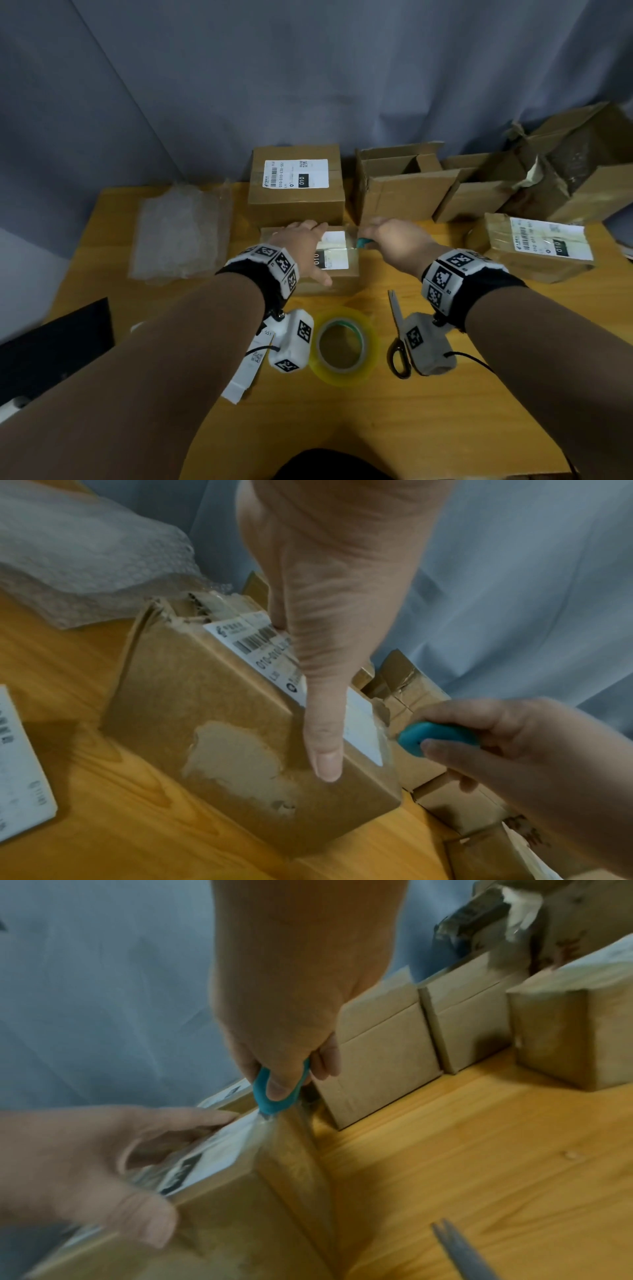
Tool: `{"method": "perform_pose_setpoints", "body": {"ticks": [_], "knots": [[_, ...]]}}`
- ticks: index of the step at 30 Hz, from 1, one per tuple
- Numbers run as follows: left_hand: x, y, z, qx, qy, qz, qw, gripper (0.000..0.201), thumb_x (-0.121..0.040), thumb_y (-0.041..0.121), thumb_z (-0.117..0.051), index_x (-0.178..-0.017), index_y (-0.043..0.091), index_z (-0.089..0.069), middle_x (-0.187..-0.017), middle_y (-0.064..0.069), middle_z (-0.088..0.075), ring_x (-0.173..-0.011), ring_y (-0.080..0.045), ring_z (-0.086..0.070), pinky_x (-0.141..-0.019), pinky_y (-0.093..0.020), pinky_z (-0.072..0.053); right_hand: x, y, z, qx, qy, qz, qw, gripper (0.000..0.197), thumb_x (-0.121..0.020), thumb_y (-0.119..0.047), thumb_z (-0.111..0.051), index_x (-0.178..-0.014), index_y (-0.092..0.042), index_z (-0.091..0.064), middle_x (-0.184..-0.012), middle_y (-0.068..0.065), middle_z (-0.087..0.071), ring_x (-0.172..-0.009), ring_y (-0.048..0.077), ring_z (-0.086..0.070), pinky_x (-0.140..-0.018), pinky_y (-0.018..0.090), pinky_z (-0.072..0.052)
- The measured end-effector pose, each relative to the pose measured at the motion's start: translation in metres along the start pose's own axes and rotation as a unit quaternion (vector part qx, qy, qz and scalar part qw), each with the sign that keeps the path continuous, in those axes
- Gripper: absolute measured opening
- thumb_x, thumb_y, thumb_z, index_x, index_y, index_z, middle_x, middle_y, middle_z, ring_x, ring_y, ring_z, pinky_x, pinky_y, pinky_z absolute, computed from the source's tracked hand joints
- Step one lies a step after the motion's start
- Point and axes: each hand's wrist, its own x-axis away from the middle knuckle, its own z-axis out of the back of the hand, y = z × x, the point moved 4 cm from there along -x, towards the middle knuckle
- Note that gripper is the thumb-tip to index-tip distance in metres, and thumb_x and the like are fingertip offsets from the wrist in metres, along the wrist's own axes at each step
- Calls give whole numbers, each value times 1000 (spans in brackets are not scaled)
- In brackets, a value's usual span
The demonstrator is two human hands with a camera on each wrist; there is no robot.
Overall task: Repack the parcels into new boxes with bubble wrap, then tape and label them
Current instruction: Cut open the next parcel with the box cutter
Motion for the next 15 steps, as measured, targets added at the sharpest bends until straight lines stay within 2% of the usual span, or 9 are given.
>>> {"method": "perform_pose_setpoints", "body": {"ticks": [3,6,8,11,15], "knots": [[0,-1,-4,1,10,-9,1000,119,-64,64,-73,-152,21,-5,-158,0,-14,-144,-23,-15,-115,-45,-24,14,29,-3,16,-4,-84,996,29,-97,-10,-46,-125,-14,-51,-118,10,-53,-103,28,-55,-75,31,-43],[2,-2,-6,-10,15,-13,1000,118,-66,68,-68,-152,18,-3,-159,0,-10,-146,-22,-11,-118,-42,-18,20,33,-4,-114,48,-145,982,33,-100,-25,-46,-129,-11,-51,-122,12,-57,-107,26,-56,-80,30,-42],[2,-2,-7,-13,18,-10,1000,118,-67,70,-65,-152,16,-2,-159,-1,-8,-146,-22,-9,-116,-41,-15,13,25,-5,-198,73,-154,965,35,-98,-27,-49,-128,-8,-53,-118,13,-60,-105,26,-58,-78,28,-40],[6,-7,-6,2,18,7,1000,118,-68,68,-66,-151,11,-5,-159,-4,-8,-145,-21,-12,-116,-40,-17,1,14,-12,-289,80,-174,938,31,-98,-24,-51,-123,-7,-57,-106,14,-63,-93,27,-60,-75,33,-46],[12,-15,-4,6,25,5,1000,112,-70,64,-68,-150,8,-12,-155,-7,-19,-141,-22,-23,-113,-39,-24,-5,11,-25,-351,91,-211,908,30,-97,-22,-51,-120,-4,-58,-102,15,-63,-96,30,-63,-86,43,-53]]}}
